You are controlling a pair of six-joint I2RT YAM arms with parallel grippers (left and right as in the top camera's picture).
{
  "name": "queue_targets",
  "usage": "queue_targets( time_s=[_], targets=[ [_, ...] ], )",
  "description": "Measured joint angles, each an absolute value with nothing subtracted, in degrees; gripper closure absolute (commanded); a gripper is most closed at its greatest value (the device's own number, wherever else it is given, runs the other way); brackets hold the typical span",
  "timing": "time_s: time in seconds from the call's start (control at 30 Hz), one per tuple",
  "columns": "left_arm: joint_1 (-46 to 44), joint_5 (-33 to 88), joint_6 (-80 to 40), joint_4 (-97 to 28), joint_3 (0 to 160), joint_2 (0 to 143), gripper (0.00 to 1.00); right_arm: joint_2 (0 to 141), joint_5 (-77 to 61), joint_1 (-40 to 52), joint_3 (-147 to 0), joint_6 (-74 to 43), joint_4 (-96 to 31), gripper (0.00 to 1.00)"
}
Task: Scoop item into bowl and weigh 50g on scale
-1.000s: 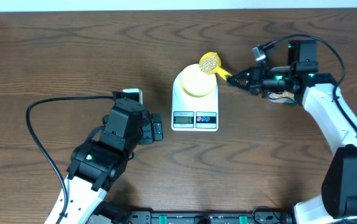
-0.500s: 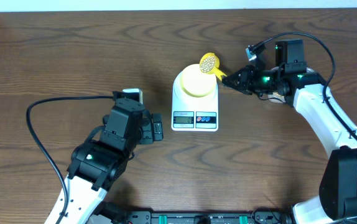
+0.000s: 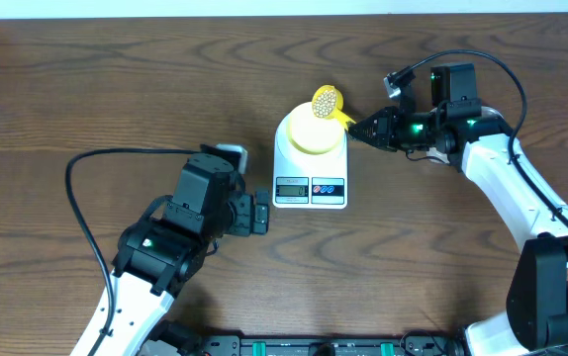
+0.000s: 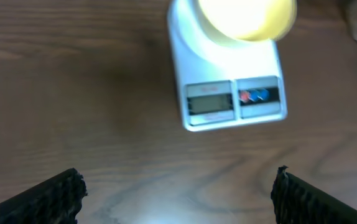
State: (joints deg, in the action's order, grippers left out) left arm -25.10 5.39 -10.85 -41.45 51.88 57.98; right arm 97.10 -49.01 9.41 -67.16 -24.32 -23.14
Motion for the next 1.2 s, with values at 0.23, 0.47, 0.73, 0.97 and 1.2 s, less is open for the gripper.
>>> queue_targets(
  time_s=[0.23, 0.47, 0.73, 0.97, 1.2],
  targets=[
    [-25.1, 15.3, -1.5, -41.5, 51.9, 58.0, 0.02, 97.1, -49.0, 9.5, -67.2, -24.3, -22.8, 0.98],
    [-25.1, 14.3, 0.5, -41.4, 51.9, 58.0, 0.02, 97.1, -49.0, 9.5, -67.2, -23.4, -22.8, 0.99],
    [-25.1, 9.6, 0.5, -38.0, 51.9, 59.2, 0.02, 97.1, -49.0, 9.5, -67.2, -23.4, -22.8, 0.99],
    [-23.3, 8.9, 0.3, -37.4, 51.9, 61.4, 0.02, 97.1, -49.0, 9.5, -67.2, -23.4, -22.8, 0.99],
    [-19.6, 15.3, 2.6, -37.3, 51.9, 61.4, 0.02, 97.1, -49.0, 9.5, -67.2, -23.4, -22.8, 0.99]
  ],
)
